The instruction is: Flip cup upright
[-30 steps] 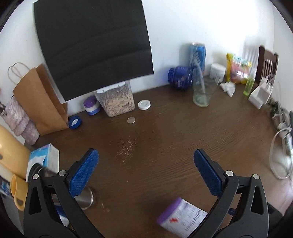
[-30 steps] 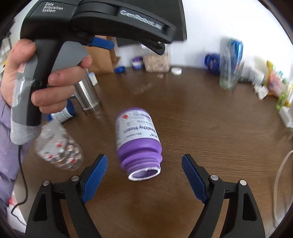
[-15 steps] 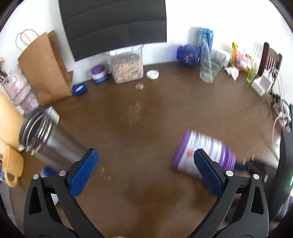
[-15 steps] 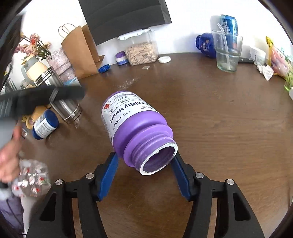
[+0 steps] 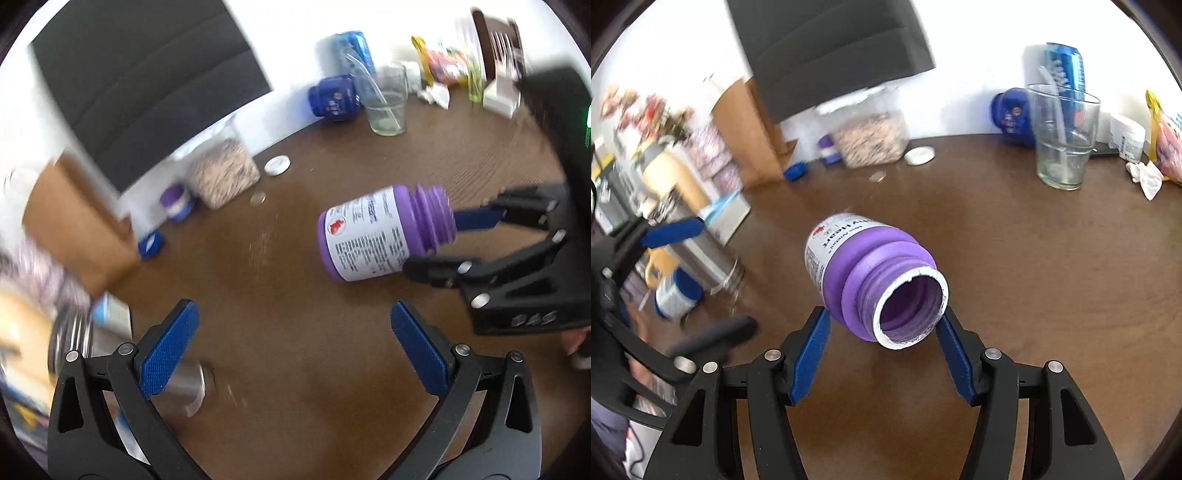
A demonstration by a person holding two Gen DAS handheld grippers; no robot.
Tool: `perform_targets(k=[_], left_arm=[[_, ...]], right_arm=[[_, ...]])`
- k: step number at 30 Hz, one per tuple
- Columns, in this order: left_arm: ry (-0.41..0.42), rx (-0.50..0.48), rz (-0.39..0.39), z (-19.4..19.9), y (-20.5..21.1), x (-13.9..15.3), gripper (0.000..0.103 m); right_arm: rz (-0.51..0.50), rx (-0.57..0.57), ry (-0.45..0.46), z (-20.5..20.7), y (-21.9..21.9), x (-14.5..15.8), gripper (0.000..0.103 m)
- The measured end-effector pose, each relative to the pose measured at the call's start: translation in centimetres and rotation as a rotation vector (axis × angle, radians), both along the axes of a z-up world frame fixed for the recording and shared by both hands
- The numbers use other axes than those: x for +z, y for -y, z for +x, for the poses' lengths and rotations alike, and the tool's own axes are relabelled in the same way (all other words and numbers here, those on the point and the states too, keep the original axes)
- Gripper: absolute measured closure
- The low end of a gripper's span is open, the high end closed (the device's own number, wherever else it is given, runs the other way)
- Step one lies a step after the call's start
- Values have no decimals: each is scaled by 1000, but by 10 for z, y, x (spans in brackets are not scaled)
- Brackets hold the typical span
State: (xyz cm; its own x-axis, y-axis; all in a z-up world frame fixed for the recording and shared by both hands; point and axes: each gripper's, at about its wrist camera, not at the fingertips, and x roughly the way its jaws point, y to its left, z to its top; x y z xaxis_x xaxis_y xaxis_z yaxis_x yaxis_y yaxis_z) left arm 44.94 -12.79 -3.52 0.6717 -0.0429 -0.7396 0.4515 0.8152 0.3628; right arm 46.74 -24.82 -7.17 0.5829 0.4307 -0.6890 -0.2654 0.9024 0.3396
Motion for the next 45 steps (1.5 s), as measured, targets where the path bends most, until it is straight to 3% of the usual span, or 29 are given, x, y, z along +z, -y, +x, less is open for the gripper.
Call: perform_targets(k=[4, 5, 6, 10, 12, 14, 18, 20, 24, 29, 34, 38, 42, 45], left_arm=[[-28, -72, -17, 35, 19, -10, 0], [0, -63, 9, 38, 22, -13, 0], [38, -82, 46, 39, 28, -16, 0], [63, -280, 110, 38, 55, -28, 0], [91, -309, 151, 49, 68, -35, 0], [98, -317, 163, 60, 79, -36, 3], [77, -443, 158, 52, 96, -41, 24], [69, -447, 151, 51, 104, -40, 29], [11, -376, 160, 57, 106, -47, 32], [-108, -278, 74, 56, 81, -42, 34], [-270, -78, -75, 57, 41, -28, 35], [-413, 81, -327, 63, -3, -14, 36], [-540, 270, -416, 69, -24, -29, 37], [-557, 185, -351, 60, -15, -38, 33]], right_arm=[[109, -1, -9, 16, 24, 1, 45], [121, 14, 1, 18, 27, 4, 51], [116, 35, 6, 21, 27, 8, 58], [80, 140, 3, 30, 17, 17, 58], [71, 149, -13, 34, 17, 15, 58], [96, 144, -26, 37, 23, 9, 58], [116, 147, -55, 36, 39, 3, 58], [125, 130, -51, 33, 48, 3, 56], [104, 62, -69, 29, 64, 4, 55], [153, 35, -45, 25, 82, 11, 55], [113, 130, -22, 22, 53, 13, 55], [116, 203, -14, 17, 36, 17, 55], [170, 235, -49, 17, 22, 12, 55], [195, 232, -70, 18, 17, 7, 55]])
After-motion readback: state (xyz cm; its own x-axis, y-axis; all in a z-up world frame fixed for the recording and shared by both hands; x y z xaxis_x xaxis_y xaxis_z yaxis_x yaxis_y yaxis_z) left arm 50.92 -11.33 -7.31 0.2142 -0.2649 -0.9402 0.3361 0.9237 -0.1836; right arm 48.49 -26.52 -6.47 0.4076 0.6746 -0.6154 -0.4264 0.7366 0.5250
